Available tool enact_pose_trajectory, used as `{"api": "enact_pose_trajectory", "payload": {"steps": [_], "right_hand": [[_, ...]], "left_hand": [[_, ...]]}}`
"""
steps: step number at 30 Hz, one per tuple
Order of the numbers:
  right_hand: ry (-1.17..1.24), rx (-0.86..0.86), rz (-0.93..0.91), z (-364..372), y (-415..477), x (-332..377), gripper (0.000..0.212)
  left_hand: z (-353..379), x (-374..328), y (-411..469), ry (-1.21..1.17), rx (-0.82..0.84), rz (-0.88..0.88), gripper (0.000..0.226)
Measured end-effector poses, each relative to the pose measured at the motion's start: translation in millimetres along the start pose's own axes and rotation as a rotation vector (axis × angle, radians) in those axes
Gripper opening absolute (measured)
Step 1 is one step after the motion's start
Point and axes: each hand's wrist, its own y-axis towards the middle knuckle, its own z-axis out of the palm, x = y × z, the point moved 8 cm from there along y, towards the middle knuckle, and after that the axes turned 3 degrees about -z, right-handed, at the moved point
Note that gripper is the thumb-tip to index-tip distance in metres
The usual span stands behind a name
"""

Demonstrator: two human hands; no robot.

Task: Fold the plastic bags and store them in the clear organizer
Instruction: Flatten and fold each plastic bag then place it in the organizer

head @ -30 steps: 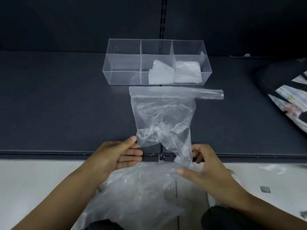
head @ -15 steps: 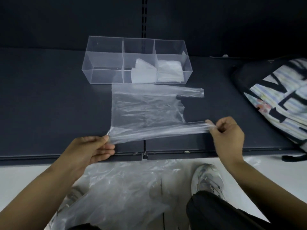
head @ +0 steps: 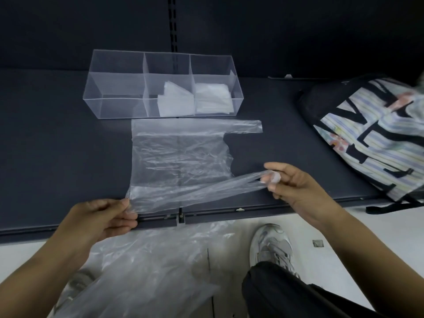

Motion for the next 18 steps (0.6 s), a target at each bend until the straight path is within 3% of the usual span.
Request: {"api": "enact_pose_trajectory", "payload": {"steps": [5, 10, 14, 18], "right_hand": [[0.467, 0.083, 0.036, 1.6, 2.0, 1.3, 0.039], [0.51, 0.021, 0.03, -3.9, 4.1, 4.3, 0.026], [0.169, -0.121, -0.036, -10.8, 6.7, 11.7, 0.02], [-0.67, -0.536, -0.261, -30.3, -3.8, 34.5, 0.017]], "left_hand": [[-2.3, 2.4, 4.4, 0.017, 0.001, 0.003, 0.016], [-4.6, 6.6, 9.2, 0.015, 0.007, -0.004, 0.015], [-4.9, 7.4, 10.4, 0.017, 0.002, 0.006, 0.014], [-3.8, 7.8, 10.6, 0.064, -0.009, 0.027, 0.016]]}}
